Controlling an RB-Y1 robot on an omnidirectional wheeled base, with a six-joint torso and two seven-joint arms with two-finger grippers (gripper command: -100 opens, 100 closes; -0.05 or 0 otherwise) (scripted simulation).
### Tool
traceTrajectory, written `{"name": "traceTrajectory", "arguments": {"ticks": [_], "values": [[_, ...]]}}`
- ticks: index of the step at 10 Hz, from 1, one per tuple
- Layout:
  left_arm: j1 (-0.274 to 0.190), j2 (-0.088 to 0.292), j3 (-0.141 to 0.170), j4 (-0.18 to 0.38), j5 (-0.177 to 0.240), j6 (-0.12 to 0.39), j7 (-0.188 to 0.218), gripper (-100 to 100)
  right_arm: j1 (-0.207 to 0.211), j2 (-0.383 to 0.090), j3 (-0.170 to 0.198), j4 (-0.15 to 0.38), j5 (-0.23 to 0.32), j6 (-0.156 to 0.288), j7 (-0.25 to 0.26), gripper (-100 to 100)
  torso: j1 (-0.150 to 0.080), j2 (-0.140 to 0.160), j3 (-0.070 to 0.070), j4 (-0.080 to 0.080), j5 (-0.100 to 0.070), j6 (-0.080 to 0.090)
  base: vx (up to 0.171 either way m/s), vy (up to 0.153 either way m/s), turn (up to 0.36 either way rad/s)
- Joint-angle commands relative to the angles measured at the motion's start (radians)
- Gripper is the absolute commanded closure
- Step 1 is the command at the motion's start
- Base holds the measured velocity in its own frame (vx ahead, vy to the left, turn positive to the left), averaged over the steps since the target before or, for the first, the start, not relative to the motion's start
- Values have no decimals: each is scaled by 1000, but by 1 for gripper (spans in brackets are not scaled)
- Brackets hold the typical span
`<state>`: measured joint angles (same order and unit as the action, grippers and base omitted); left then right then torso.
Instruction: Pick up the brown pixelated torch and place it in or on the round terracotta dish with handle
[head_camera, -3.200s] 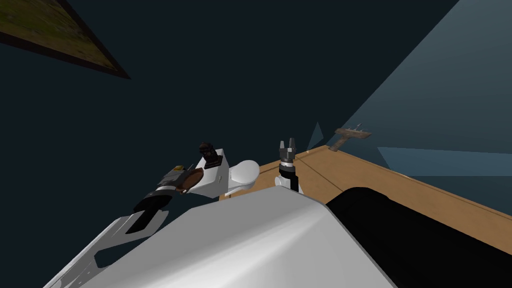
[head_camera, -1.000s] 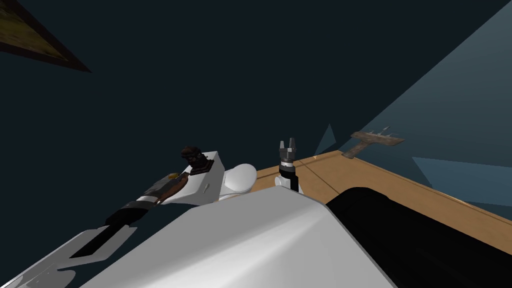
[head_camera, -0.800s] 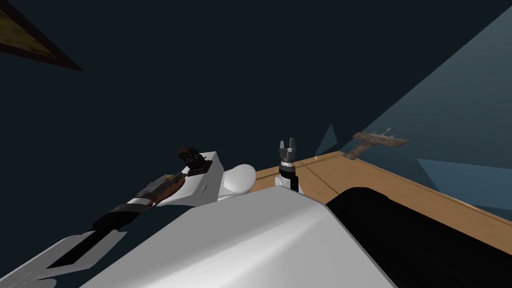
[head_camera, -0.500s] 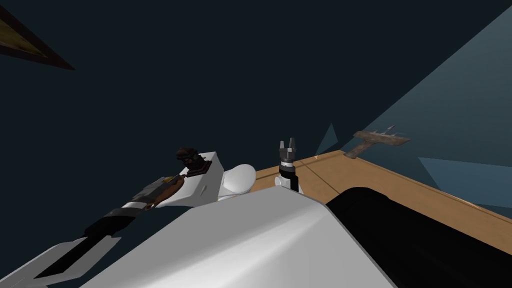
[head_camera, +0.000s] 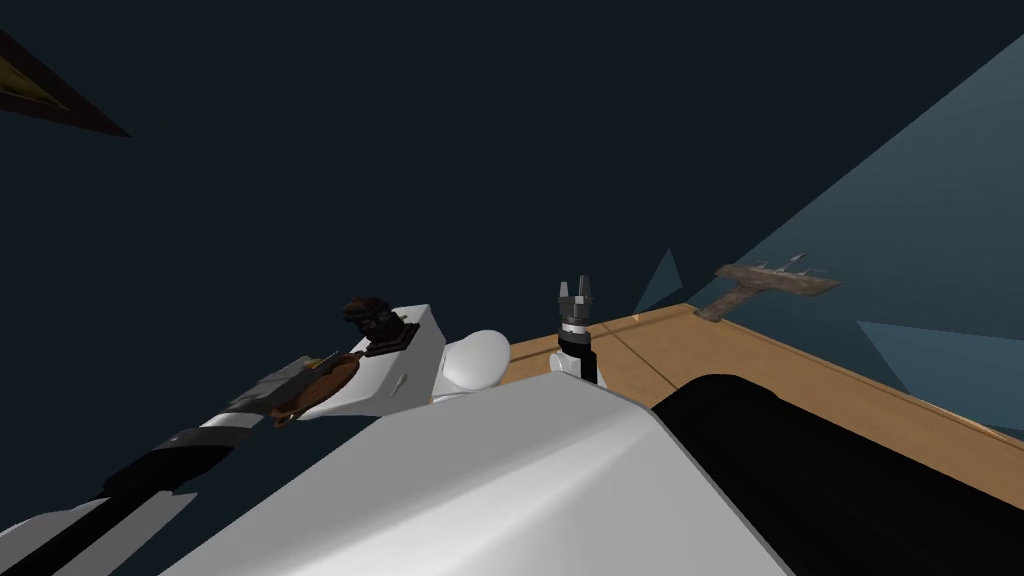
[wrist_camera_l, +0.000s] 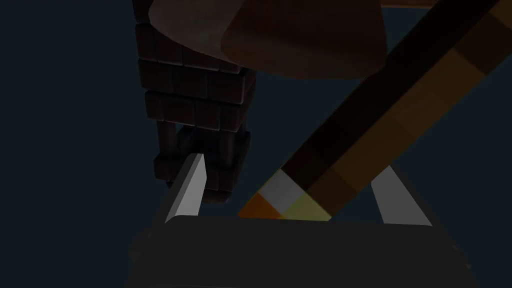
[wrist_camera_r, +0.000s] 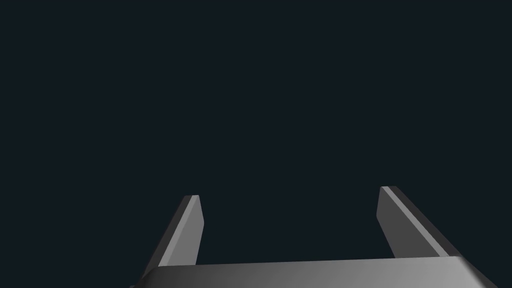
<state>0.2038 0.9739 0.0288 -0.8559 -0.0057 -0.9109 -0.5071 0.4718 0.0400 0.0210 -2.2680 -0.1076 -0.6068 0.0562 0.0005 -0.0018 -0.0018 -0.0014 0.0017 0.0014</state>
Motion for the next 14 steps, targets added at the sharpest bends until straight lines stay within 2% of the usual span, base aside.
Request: {"name": "traceTrajectory", "arguments": {"ticks": [1,2,3,4,5,6,7,8,9,10,12,13,14], "values": [[-36,50,-37,50,50,-50,12,-100,0,0,0,0,0,0,0,0,0,0,0,0,0,0,45,-77,117],[-36,73,-37,130,61,-95,12,-100,0,0,0,0,0,0,0,0,-4,-2,-1,0,-1,0,79,-129,72],[-36,73,-37,169,61,-120,12,-100,0,0,0,0,0,0,0,0,-7,-4,-2,-1,-2,0,52,-83,6],[-71,115,-72,206,104,-160,25,-100,0,0,0,0,0,0,0,0,-6,-3,-2,-1,-1,0,84,-134,113],[-71,146,-72,243,123,-184,25,-100,0,0,0,0,0,0,0,0,-8,-5,-3,-1,-2,0,78,-144,80],[-71,146,-72,306,123,-228,25,-100,0,0,0,0,0,0,0,0,-9,-5,-3,-1,-2,0,27,-65,1],[-71,146,-72,286,123,-235,25,-100,0,0,0,0,0,0,0,0,-5,-2,-1,-1,-1,0,-6,0,-10],[-71,146,-72,315,123,-236,25,-100,0,0,0,0,0,0,0,0,-1,-1,0,0,0,0,-13,18,-15],[-105,196,-108,342,174,-277,38,-100,0,0,0,0,0,0,0,0,1,0,0,0,0,0,62,-98,210],[-102,219,-108,316,184,-276,38,-100,0,0,0,0,0,0,0,0,-5,-3,-1,0,-1,1,69,-140,-2],[-105,219,-108,415,184,-351,38,-100,0,0,0,0,0,0,0,0,-4,-1,-1,0,-1,0,1,-28,19],[-105,219,-108,460,184,-353,38,-100,0,0,0,0,0,0,0,0,-1,0,0,0,0,0,-3,6,-18],[-105,219,-108,461,184,-353,38,-100,0,0,0,0,0,0,0,0,0,0,0,0,0,0,0,0,0]]}}
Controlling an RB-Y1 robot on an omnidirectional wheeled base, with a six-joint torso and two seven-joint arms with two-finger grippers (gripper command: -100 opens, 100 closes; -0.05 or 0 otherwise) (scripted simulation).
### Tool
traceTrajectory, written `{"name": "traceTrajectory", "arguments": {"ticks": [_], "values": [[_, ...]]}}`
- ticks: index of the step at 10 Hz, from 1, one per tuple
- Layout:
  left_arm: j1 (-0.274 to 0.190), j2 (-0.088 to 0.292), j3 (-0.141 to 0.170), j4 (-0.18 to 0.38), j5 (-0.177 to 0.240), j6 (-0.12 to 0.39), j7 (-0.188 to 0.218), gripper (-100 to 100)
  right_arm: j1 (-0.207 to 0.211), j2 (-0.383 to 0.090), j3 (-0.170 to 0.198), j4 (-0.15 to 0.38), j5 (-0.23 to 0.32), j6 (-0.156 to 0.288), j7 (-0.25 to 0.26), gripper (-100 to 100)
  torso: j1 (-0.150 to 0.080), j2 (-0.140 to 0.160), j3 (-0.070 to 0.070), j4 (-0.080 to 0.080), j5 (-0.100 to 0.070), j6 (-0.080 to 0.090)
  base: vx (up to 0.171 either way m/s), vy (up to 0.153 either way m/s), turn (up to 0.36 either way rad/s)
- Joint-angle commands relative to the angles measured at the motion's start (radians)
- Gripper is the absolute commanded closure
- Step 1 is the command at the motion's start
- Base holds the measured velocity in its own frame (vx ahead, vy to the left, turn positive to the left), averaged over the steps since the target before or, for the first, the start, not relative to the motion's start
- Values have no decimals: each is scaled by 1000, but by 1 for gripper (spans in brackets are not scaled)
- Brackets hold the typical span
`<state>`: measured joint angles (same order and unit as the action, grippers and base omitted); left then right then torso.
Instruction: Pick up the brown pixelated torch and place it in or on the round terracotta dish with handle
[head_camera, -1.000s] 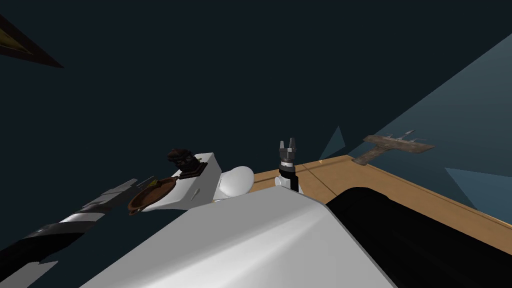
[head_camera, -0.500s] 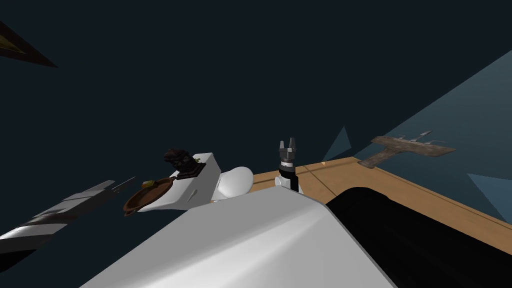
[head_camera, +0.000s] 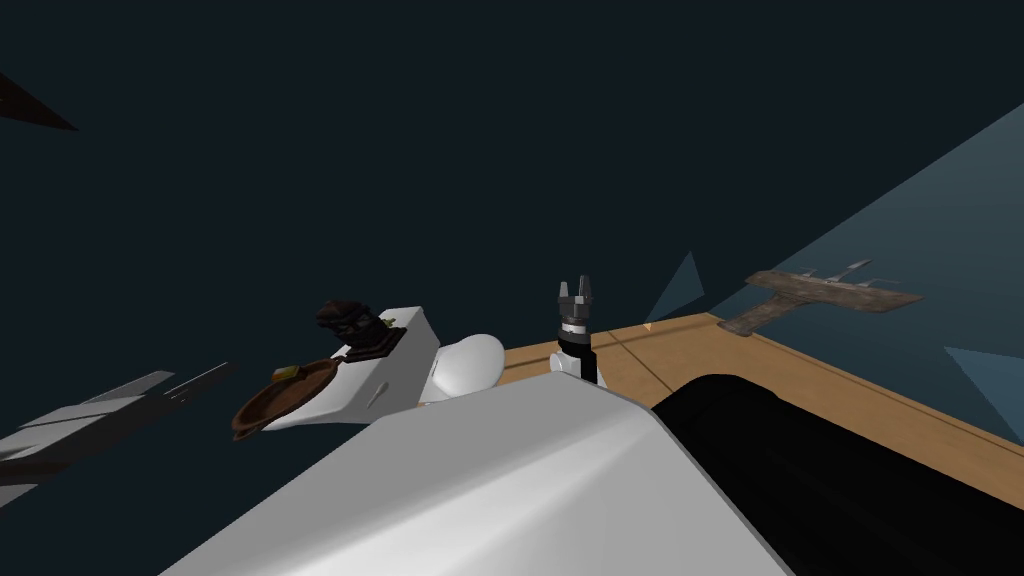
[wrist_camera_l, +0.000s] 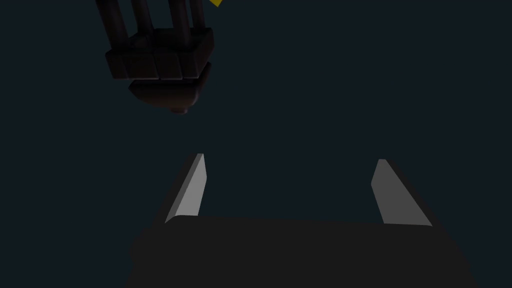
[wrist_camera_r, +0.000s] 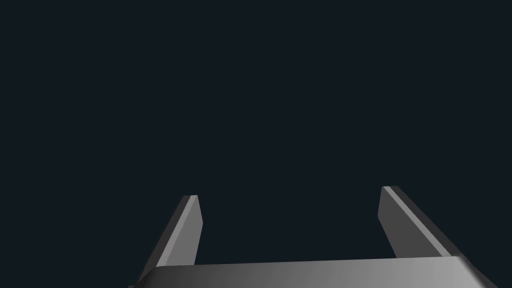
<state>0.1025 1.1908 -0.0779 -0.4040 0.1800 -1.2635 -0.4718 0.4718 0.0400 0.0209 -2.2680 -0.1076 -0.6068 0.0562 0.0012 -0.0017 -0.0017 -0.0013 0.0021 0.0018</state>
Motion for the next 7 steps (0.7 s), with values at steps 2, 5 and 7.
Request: {"name": "traceTrajectory", "arguments": {"ticks": [2,5,7], "values": [[-3,0,-1,5,-1,-3,1,0,0,0,0,0,0,0,0,0,0,0,0,0,0,0,0,0,0],[-2,0,-1,5,-1,-2,1,0,0,0,0,0,0,0,0,0,0,0,0,0,0,0,0,0,0],[-2,0,-1,5,-1,-2,1,0,0,0,0,0,0,0,0,0,0,0,0,0,0,0,0,0,0]]}}
